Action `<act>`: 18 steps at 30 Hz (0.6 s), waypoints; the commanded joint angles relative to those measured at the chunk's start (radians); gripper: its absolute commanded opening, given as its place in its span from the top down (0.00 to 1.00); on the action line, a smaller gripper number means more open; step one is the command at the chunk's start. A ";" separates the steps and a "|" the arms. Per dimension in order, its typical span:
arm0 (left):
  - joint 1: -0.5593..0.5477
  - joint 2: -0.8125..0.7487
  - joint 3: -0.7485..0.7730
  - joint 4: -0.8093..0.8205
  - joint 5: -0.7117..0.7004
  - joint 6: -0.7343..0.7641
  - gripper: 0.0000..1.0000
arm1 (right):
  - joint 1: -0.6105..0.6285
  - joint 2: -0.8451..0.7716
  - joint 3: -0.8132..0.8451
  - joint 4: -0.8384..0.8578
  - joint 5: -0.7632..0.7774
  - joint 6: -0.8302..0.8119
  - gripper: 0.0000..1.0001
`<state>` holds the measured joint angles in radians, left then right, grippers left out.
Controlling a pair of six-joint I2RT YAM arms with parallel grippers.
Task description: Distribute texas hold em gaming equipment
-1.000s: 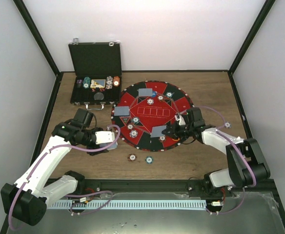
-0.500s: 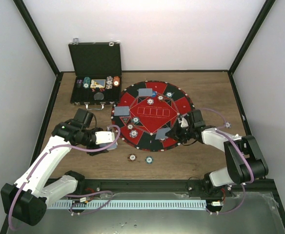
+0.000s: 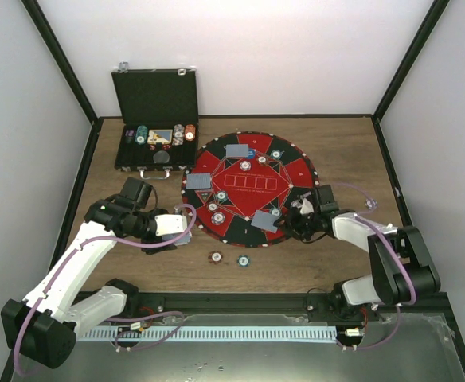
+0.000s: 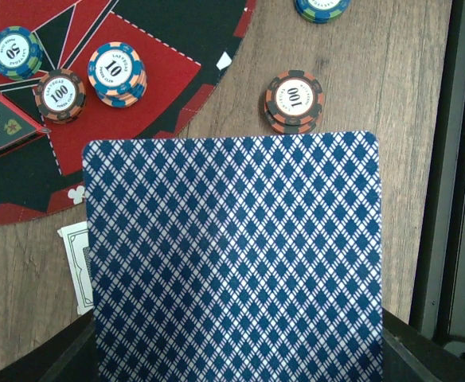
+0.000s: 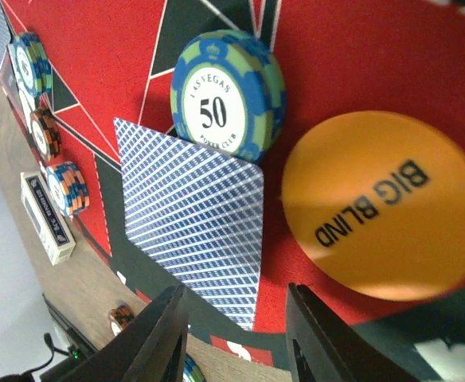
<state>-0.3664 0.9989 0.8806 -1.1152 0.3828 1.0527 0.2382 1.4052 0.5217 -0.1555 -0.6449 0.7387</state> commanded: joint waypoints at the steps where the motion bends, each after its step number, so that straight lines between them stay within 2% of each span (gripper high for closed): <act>1: 0.001 -0.016 0.031 -0.014 0.024 0.014 0.92 | -0.010 -0.085 0.046 -0.128 0.112 -0.021 0.60; 6: 0.001 -0.013 0.033 -0.014 0.030 0.014 0.92 | -0.010 -0.162 0.089 -0.245 0.192 -0.035 0.52; 9: 0.001 -0.012 0.042 -0.014 0.039 0.009 0.92 | 0.023 -0.223 0.103 -0.252 0.167 0.000 0.47; 11: 0.001 -0.010 0.046 -0.012 0.044 0.009 0.92 | 0.079 -0.258 0.106 -0.198 0.113 0.053 0.41; 13: 0.002 -0.007 0.046 -0.011 0.047 0.008 0.92 | 0.186 -0.271 0.117 -0.121 0.064 0.120 0.33; 15: 0.002 -0.003 0.046 -0.008 0.047 0.007 0.92 | 0.284 -0.251 0.137 -0.030 0.032 0.181 0.25; 18: 0.002 0.002 0.042 -0.006 0.047 0.004 0.92 | 0.402 -0.176 0.166 0.122 -0.016 0.260 0.19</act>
<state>-0.3664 0.9981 0.9005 -1.1259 0.3981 1.0515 0.5198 1.1656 0.6228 -0.2394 -0.5724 0.8692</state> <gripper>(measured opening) 0.649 0.782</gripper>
